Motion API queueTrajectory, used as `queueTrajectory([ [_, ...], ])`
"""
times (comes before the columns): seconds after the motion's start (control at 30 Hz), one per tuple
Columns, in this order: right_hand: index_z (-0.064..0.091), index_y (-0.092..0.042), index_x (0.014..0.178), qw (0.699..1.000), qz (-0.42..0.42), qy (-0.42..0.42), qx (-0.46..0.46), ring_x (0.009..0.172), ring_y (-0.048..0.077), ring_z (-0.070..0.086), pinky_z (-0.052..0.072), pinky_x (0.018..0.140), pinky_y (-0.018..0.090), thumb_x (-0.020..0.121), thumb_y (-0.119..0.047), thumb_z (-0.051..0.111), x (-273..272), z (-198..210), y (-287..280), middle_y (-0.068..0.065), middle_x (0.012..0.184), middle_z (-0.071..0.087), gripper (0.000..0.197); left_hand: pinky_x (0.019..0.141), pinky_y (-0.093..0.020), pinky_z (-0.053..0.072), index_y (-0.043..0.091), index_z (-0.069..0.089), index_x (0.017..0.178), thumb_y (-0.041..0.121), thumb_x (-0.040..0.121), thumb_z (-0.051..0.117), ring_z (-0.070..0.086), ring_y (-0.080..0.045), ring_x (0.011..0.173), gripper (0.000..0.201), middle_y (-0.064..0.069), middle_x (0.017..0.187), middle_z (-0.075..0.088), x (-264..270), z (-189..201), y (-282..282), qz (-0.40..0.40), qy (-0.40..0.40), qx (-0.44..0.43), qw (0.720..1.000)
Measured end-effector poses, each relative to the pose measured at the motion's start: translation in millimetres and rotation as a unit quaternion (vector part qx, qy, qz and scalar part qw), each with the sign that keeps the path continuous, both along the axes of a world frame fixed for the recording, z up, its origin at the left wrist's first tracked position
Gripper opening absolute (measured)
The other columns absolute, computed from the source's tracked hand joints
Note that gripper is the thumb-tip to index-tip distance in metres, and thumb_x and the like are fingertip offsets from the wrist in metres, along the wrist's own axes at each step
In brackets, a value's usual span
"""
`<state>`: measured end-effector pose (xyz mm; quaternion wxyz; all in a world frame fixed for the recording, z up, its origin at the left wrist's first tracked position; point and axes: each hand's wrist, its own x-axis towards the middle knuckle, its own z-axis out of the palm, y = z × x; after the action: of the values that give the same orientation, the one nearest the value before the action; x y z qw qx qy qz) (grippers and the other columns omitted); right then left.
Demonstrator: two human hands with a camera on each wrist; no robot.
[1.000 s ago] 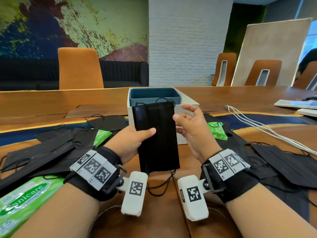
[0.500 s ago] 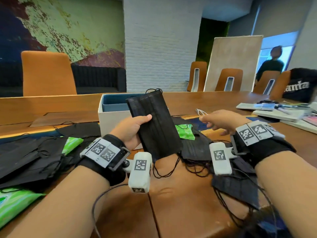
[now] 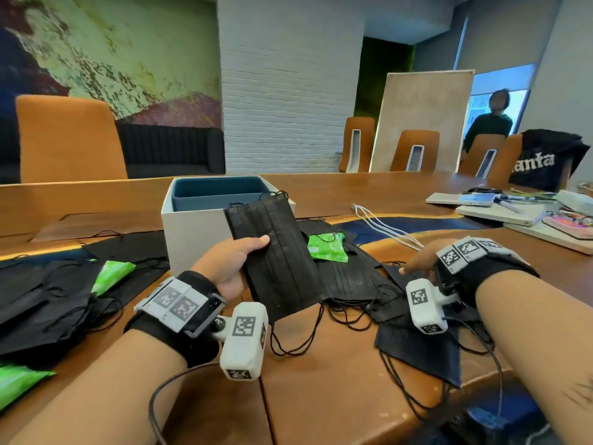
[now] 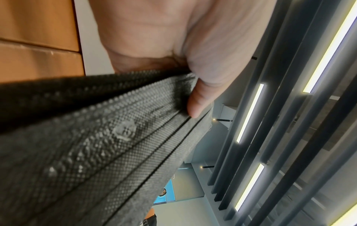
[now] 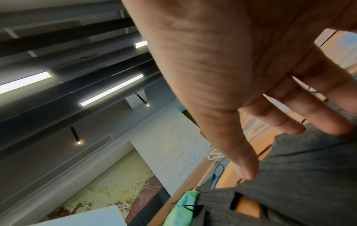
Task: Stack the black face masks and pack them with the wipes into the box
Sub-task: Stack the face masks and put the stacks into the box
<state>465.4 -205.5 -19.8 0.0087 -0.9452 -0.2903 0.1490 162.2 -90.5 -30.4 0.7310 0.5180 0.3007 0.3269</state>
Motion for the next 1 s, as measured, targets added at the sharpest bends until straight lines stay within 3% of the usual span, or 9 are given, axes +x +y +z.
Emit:
queueTrajectory([
  [0.1, 0.052, -0.021, 0.064, 0.998, 0.030, -0.043, -0.037, 0.077, 0.019, 0.055, 0.042, 0.069, 0.027, 0.085, -0.049, 0.064, -3, -5, -3, -0.001, 0.071, 0.054, 0.037, 0.081, -0.043, 0.051, 0.005, 0.064, 0.104, 0.008, 0.094, 0.051, 0.066, -0.028, 0.094, 0.016, -0.014, 0.100, 0.071, -1, -2, 0, 0.001, -0.001, 0.004, 1.000],
  [0.23, 0.068, -0.020, 0.089, 0.989, 0.059, -0.105, -0.080, 0.091, 0.020, 0.062, 0.045, 0.078, 0.026, 0.083, -0.054, 0.061, -1, -14, -10, -0.002, 0.092, 0.066, 0.035, 0.073, -0.040, 0.052, 0.005, 0.065, 0.097, 0.007, 0.093, 0.052, 0.068, -0.026, 0.087, 0.014, -0.011, 0.087, 0.074, 2, -4, -4, -0.019, 0.007, 0.007, 1.000],
  [0.37, 0.061, -0.022, 0.071, 0.990, 0.043, -0.111, -0.073, 0.082, 0.018, 0.062, 0.049, 0.079, 0.028, 0.077, -0.062, 0.063, 5, -18, -8, -0.005, 0.074, 0.061, 0.041, 0.071, -0.038, 0.052, 0.006, 0.066, 0.096, 0.006, 0.093, 0.052, 0.069, -0.025, 0.086, 0.014, -0.010, 0.087, 0.074, 3, -3, -6, -0.029, 0.009, 0.015, 0.999],
  [0.53, 0.061, -0.025, 0.082, 0.994, 0.029, -0.097, -0.045, 0.098, 0.022, 0.062, 0.048, 0.092, 0.032, 0.080, -0.056, 0.064, 12, -12, -14, -0.004, 0.087, 0.061, 0.031, 0.068, -0.037, 0.051, 0.008, 0.065, 0.095, 0.007, 0.093, 0.052, 0.070, -0.022, 0.081, 0.014, -0.008, 0.084, 0.075, 1, -2, -5, -0.026, 0.001, 0.021, 0.999],
  [0.73, 0.060, -0.023, 0.066, 0.997, 0.011, -0.074, -0.035, 0.087, 0.020, 0.061, 0.047, 0.079, 0.027, 0.077, -0.053, 0.069, 13, -18, -23, -0.003, 0.080, 0.061, 0.034, 0.065, -0.036, 0.053, 0.009, 0.065, 0.099, 0.006, 0.093, 0.053, 0.071, -0.021, 0.081, 0.014, -0.007, 0.086, 0.075, -2, -2, -5, -0.014, -0.007, 0.027, 1.000],
  [0.8, 0.068, -0.020, 0.082, 0.999, 0.004, -0.051, -0.017, 0.088, 0.022, 0.062, 0.048, 0.083, 0.029, 0.074, -0.052, 0.072, 13, -19, -21, -0.001, 0.079, 0.063, 0.034, 0.065, -0.035, 0.053, 0.009, 0.065, 0.098, 0.006, 0.092, 0.053, 0.071, -0.020, 0.080, 0.013, -0.007, 0.086, 0.075, -1, -3, -6, -0.014, -0.005, 0.030, 0.999],
  [0.87, 0.067, -0.011, 0.105, 0.999, 0.005, -0.035, -0.018, 0.095, 0.023, 0.060, 0.046, 0.083, 0.028, 0.080, -0.045, 0.070, 9, -19, -18, 0.003, 0.094, 0.065, 0.042, 0.065, -0.036, 0.051, 0.009, 0.065, 0.096, 0.006, 0.093, 0.053, 0.071, -0.019, 0.078, 0.013, -0.007, 0.084, 0.075, -2, -3, -6, -0.017, -0.002, 0.034, 0.999],
  [0.93, 0.062, -0.007, 0.113, 1.000, 0.009, -0.030, 0.003, 0.096, 0.023, 0.056, 0.042, 0.079, 0.027, 0.085, -0.040, 0.065, 2, -14, -16, 0.008, 0.115, 0.063, 0.043, 0.065, -0.036, 0.051, 0.009, 0.065, 0.095, 0.007, 0.093, 0.053, 0.071, -0.019, 0.076, 0.013, -0.006, 0.083, 0.075, -2, -2, -6, -0.020, -0.003, 0.034, 0.999],
  [1.0, 0.060, -0.007, 0.118, 0.998, 0.019, -0.021, 0.061, 0.098, 0.024, 0.056, 0.043, 0.081, 0.027, 0.086, -0.038, 0.064, -1, -8, -12, 0.011, 0.122, 0.061, 0.044, 0.066, -0.036, 0.051, 0.008, 0.065, 0.096, 0.007, 0.093, 0.052, 0.072, -0.018, 0.074, 0.014, -0.007, 0.083, 0.075, -3, -3, -5, -0.022, -0.006, 0.032, 0.999],
])
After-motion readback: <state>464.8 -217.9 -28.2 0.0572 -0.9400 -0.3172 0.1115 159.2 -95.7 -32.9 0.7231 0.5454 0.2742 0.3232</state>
